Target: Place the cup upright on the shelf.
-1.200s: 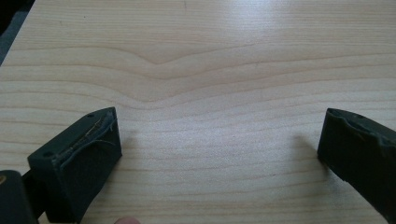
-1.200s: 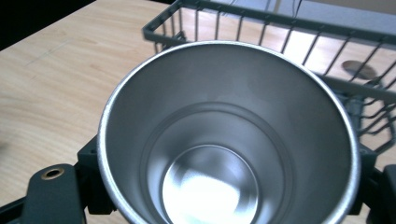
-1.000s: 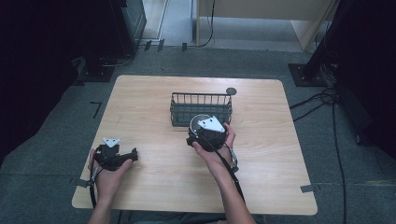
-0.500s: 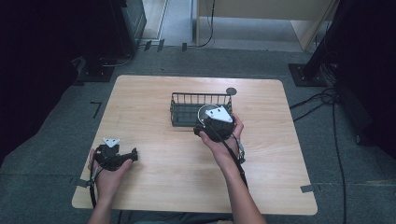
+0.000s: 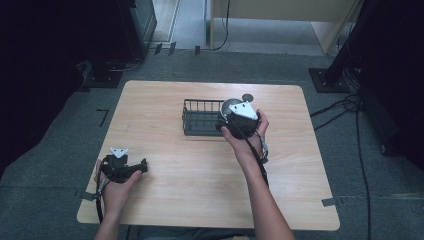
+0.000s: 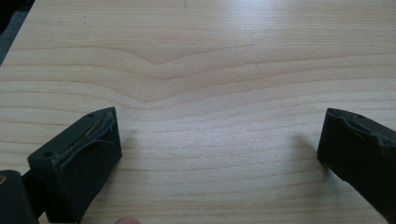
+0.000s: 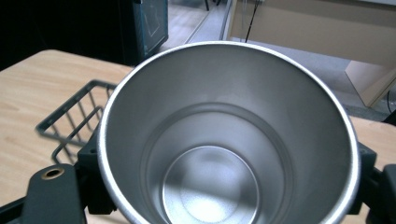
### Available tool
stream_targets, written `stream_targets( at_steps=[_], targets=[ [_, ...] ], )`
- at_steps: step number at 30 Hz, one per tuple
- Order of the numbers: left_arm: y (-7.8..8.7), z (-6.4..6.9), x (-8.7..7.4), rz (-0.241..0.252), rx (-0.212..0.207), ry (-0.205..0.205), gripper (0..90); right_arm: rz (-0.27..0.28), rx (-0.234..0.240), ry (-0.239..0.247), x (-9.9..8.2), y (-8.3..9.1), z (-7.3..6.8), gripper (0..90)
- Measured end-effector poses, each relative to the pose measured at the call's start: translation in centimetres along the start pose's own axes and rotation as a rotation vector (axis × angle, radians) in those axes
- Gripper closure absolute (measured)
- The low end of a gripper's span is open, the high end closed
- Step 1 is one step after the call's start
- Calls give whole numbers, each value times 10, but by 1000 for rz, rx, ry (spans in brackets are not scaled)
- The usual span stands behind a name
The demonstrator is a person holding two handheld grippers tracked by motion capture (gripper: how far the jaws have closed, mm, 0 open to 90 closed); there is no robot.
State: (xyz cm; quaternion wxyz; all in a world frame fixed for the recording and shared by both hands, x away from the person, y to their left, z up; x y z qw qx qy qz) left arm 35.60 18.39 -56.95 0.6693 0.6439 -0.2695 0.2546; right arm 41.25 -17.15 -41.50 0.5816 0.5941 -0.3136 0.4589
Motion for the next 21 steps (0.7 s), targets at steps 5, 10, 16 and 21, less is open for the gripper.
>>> stream_targets(
  at_steps=[5, 10, 16, 21],
  targets=[
    [0, 0, 0, 0, 0, 0, 0, 32, -8, -14, 10, -10, 10, 182],
    [0, 0, 0, -2, 0, -2, 0, 26, -20, -29, 13, -27, 17, 182],
    [0, 0, 0, -2, 0, -1, 0, 7, -33, -31, 8, -47, 20, 182],
    [0, 0, 0, -2, 0, -1, 0, -18, -40, -36, 2, -63, 20, 182]
  ],
)
Point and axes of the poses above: each handheld gripper's, and its own axes: y roughly backward along the jaws, x roughly out of its top, z roughly to its right, the point moved 7 cm from there along -y, roughly forward along the jaws, and after that the axes turned 3 degrees about y, right-handed, at the moved point
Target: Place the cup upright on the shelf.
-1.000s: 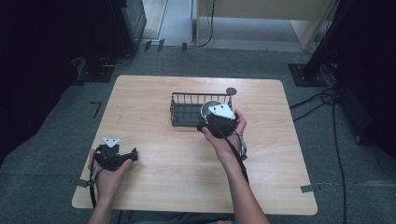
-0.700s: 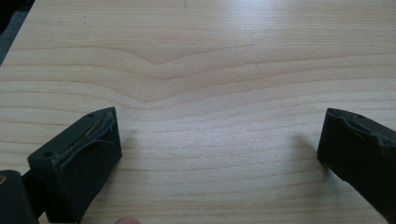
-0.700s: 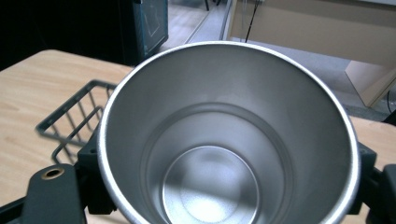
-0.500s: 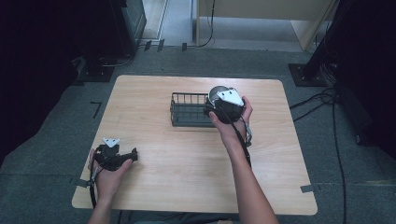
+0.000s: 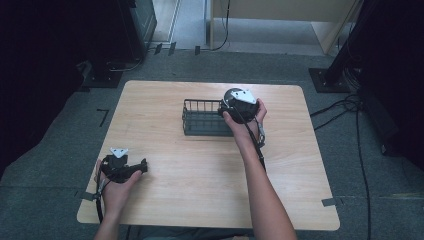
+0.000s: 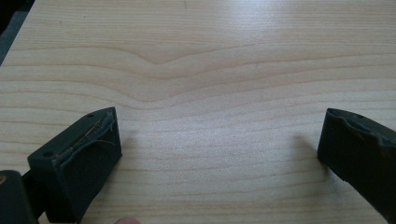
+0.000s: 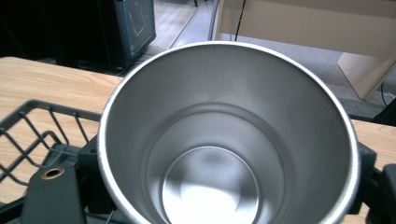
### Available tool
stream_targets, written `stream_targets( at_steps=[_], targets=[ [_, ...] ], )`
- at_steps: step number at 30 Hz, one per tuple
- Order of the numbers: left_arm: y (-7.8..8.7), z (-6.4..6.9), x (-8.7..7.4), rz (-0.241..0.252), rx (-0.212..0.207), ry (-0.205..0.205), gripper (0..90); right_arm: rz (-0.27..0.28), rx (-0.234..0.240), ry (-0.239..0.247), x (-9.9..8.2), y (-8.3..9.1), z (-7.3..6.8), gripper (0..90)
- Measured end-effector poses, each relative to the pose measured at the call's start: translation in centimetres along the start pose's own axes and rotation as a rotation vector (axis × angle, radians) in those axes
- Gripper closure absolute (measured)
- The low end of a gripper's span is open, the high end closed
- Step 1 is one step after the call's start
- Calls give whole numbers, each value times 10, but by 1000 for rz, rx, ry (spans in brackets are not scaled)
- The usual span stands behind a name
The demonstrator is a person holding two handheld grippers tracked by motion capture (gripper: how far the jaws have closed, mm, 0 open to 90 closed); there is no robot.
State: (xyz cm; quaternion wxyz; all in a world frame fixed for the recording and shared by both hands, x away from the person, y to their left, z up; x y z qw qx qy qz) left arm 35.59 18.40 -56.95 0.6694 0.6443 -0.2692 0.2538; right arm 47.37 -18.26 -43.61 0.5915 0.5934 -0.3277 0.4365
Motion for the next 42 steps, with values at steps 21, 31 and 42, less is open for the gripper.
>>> stream_targets(
  at_steps=[21, 31, 42],
  targets=[
    [0, 0, 0, 0, 0, 0, 0, -150, 21, -2, -34, -33, -6, 181],
    [0, 0, 0, 0, 0, 0, 0, -196, 59, -6, -38, -33, -6, 99],
    [0, 0, 0, 0, 0, 0, 0, -155, 85, -27, -24, -12, 3, 0]
  ],
)
Point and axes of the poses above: each handheld gripper's, and its own axes: y roughly backward along the jaws, x roughly out of its top, z roughly to its right, the point moved 7 cm from there along -y, roughly forward along the jaws, and after that the axes turned 3 degrees about y, right-handed, at the moved point
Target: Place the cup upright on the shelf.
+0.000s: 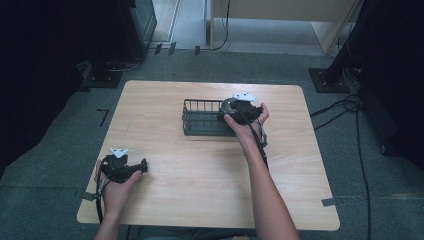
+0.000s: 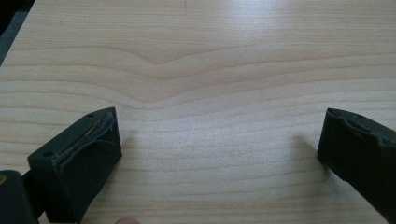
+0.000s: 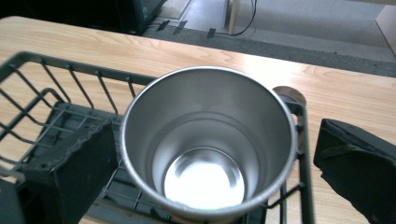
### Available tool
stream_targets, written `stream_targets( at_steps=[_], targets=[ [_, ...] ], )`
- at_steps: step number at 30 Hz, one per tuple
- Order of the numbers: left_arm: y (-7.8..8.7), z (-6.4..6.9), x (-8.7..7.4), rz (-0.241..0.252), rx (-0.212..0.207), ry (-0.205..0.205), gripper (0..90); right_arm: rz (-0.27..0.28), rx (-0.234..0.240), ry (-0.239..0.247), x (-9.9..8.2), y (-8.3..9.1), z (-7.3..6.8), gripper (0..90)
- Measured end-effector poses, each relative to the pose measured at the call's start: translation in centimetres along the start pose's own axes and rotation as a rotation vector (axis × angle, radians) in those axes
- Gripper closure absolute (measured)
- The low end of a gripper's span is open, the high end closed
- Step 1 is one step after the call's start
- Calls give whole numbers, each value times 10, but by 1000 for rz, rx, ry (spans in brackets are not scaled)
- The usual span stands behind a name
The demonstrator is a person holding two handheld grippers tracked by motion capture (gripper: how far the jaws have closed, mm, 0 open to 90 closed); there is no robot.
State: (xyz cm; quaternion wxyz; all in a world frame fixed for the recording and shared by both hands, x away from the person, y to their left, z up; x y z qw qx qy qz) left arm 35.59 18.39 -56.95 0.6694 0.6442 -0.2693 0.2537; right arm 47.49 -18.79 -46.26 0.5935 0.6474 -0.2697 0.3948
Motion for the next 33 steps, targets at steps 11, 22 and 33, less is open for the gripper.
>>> stream_targets(
  at_steps=[11, 22, 33],
  targets=[
    [0, 0, 0, 1, 0, 0, 0, 24, -5, -20, -8, 31, 13, 0],
    [0, 0, 0, 1, 0, 0, 0, 41, -4, -28, -30, 59, 30, 0],
    [0, 0, 0, 0, 0, -1, 0, 29, -29, -36, -59, 75, 47, 0]
  ],
)
Point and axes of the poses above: each handheld gripper's, and its own axes: y roughly backward along the jaws, x roughly out of its top, z roughly to its right, the point moved 7 cm from there along -y, roughly forward along the jaws, and after that the axes turned 3 degrees about y, right-handed, at the moved point
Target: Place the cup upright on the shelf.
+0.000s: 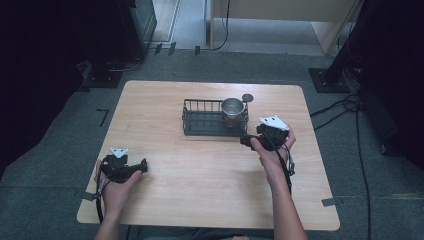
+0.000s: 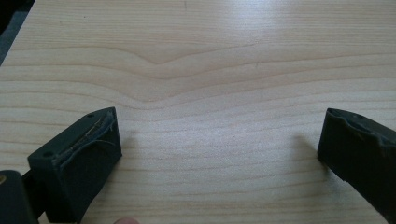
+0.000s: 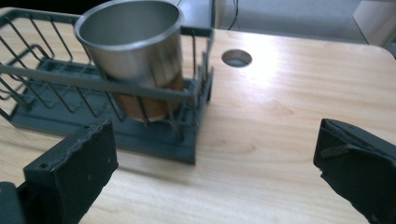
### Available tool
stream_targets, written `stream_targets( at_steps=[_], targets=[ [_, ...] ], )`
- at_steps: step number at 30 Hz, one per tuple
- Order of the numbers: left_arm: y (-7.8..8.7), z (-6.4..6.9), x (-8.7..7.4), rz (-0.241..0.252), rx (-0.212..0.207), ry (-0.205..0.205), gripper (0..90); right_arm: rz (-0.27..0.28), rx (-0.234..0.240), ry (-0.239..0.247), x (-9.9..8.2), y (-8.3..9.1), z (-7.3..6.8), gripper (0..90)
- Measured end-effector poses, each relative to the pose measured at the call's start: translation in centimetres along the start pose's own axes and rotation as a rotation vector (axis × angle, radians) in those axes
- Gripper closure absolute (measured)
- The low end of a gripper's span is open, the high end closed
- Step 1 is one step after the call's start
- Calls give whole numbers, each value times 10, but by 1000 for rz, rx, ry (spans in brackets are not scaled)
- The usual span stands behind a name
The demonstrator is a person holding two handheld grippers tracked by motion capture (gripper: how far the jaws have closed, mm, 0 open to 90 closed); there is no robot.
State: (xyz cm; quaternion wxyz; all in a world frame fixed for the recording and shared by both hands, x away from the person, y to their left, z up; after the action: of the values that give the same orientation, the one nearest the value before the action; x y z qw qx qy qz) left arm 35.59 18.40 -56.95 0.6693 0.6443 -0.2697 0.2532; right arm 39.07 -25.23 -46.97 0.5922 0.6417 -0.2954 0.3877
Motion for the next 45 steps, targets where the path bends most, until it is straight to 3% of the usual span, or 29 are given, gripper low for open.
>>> stream_targets(
  at_steps=[28, 45],
  targets=[
    [0, 0, 0, -1, 0, -1, 0, -70, -69, -43, -71, 28, 59, 0],
    [0, 0, 0, 0, 0, 0, 0, -120, -143, -88, -111, 43, 99, 0]
  ],
)
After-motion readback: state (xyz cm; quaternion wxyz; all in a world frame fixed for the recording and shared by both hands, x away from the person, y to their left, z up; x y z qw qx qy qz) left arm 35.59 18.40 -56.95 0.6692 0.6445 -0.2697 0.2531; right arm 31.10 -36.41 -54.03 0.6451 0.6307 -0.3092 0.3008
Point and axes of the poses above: each handheld gripper's, and its own axes: y roughly backward along the jaws, x roughly out of its top, z roughly to its right, the point moved 7 cm from there along -y, roughly forward along the jaws, and after that the axes turned 3 degrees about y, right-handed, at the moved point
